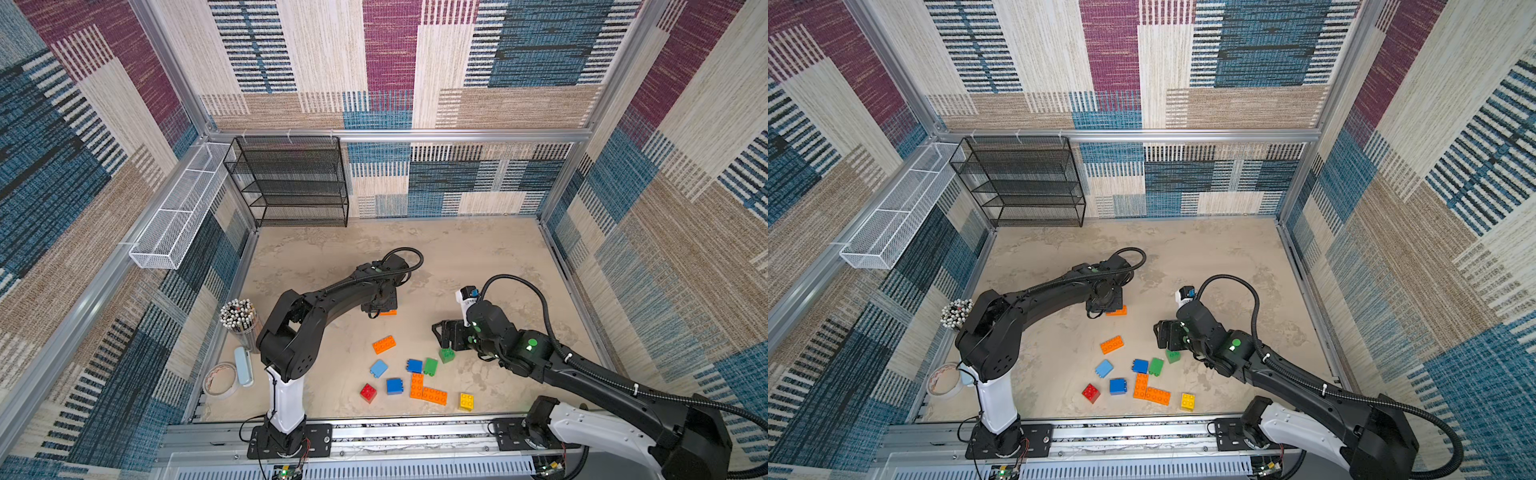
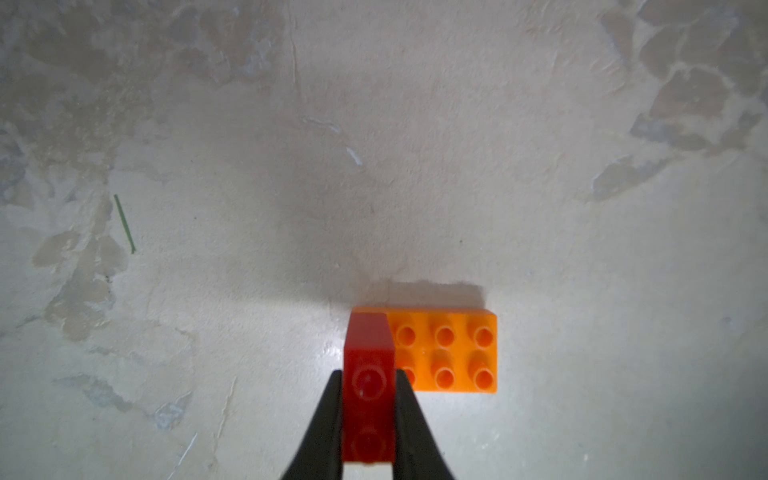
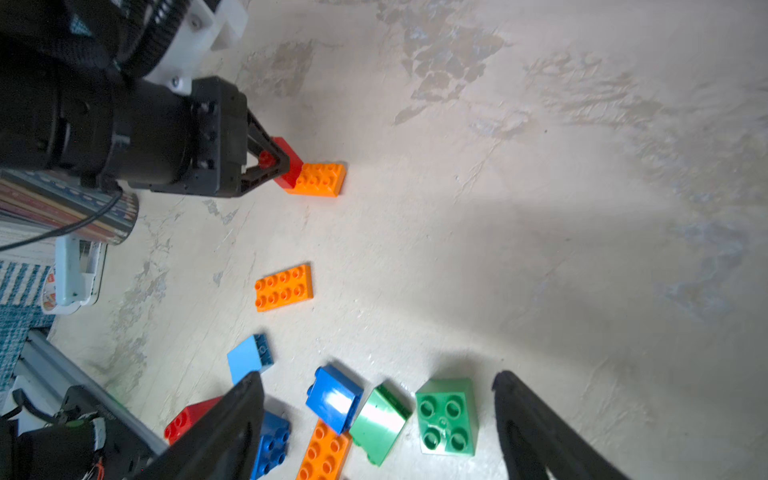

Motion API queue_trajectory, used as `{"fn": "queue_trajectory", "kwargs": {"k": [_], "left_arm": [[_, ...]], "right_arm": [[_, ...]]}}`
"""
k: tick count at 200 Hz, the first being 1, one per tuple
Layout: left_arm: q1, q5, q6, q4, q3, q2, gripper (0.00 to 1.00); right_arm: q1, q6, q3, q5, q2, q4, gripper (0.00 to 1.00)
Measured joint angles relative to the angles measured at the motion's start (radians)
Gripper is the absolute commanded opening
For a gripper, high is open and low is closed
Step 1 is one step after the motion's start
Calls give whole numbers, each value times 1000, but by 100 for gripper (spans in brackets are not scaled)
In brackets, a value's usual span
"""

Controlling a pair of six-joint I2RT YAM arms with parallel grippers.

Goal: Assemble the letter p with lego
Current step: Assemble the lego brick with the lego brick, then adjust the lego brick at the center of the board.

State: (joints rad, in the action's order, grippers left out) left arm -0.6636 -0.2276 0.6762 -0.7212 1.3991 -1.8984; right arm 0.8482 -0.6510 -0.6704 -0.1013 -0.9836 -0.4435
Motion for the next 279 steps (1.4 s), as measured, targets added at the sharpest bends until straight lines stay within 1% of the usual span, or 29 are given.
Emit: {"fn": "queue_trajectory", "kwargs": {"k": [20,34,68,106,129,161,212,259,279], "left_arm": [[0,9,-2,6,-23,50,39],[0,17,-2,14,-48,92,42],[0,24,-6,39,-96,150,56],[0,23,-17,86,-225,299,68],[0,18,-25,121,-318,400,72],[2,13,-37,172,-402,483,75],[2,3,-51,219,-463,541,77],[2,-2,-57,229,-486,578,80],[2,-2,-58,231,-492,586,80]], "right_arm": [[70,-81,-20,3,-6,-39,81],[114,-146,-19,4,-12,-69,79],[189,-276,5,20,-38,-122,73],[263,-389,37,56,-100,-108,64],[275,-440,53,74,-158,-98,60],[276,-470,28,72,-275,-90,57],[276,-473,-45,20,-425,-97,51],[276,-473,-103,-40,-528,-74,51],[276,-474,-129,-64,-569,-58,49]]}}
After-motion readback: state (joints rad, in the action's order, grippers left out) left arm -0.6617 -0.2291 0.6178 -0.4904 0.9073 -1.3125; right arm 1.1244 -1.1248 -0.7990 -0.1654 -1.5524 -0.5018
